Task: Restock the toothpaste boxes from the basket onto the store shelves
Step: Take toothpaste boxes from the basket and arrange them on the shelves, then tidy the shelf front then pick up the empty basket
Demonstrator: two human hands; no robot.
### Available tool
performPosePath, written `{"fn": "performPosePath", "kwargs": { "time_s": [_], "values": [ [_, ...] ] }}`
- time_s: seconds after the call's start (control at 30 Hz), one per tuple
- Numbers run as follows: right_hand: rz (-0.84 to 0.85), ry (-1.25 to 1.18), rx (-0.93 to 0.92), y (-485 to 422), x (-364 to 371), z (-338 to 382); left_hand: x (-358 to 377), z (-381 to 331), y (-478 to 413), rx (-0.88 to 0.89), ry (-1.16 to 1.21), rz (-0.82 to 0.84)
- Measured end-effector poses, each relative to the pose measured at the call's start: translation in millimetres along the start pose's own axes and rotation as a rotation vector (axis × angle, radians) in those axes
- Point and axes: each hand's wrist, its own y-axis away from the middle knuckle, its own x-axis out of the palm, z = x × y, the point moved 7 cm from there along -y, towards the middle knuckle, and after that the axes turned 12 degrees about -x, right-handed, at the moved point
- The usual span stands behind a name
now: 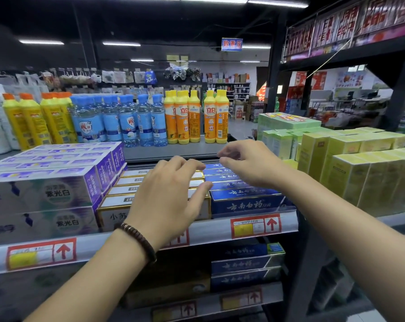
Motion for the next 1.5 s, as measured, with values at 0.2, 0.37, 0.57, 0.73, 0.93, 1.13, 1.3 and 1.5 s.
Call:
{"fn": "performPosePath", "kwargs": {
  "time_s": [0.2,0.37,0.57,0.73,0.93,1.13,1.3,1.5],
  "values": [
    [-0.108,-0.102,-0.044,11,4,21,-12,26,10,-0.118,0.057,-0.031],
    [-0.175,-0.171,-0.077,23,18,46,-28,40,30,-0.150,0.071,-0.078],
    [-0.256,-0.170,-0.151,52,32,91,-71,60,68,-0.158,0.160,-0.151],
    [-0.428,-0.255,-0.208,88,49,141,-111,97,120,-0.249,0.235,-0.195],
    [-0.427,-0.449,-0.192,119,108,212,-157,156,190,-0.377,0.231,-0.185],
    [-0.235,-0.584,-0.150,138,194,286,-195,224,269,-0.542,0.230,-0.153],
    [-0.103,-0.628,-0.137,150,259,354,-218,276,344,-0.646,0.153,-0.107],
    [0.053,-0.666,-0.169,163,332,428,-251,341,425,-0.817,0.108,-0.111]
  ]
}}
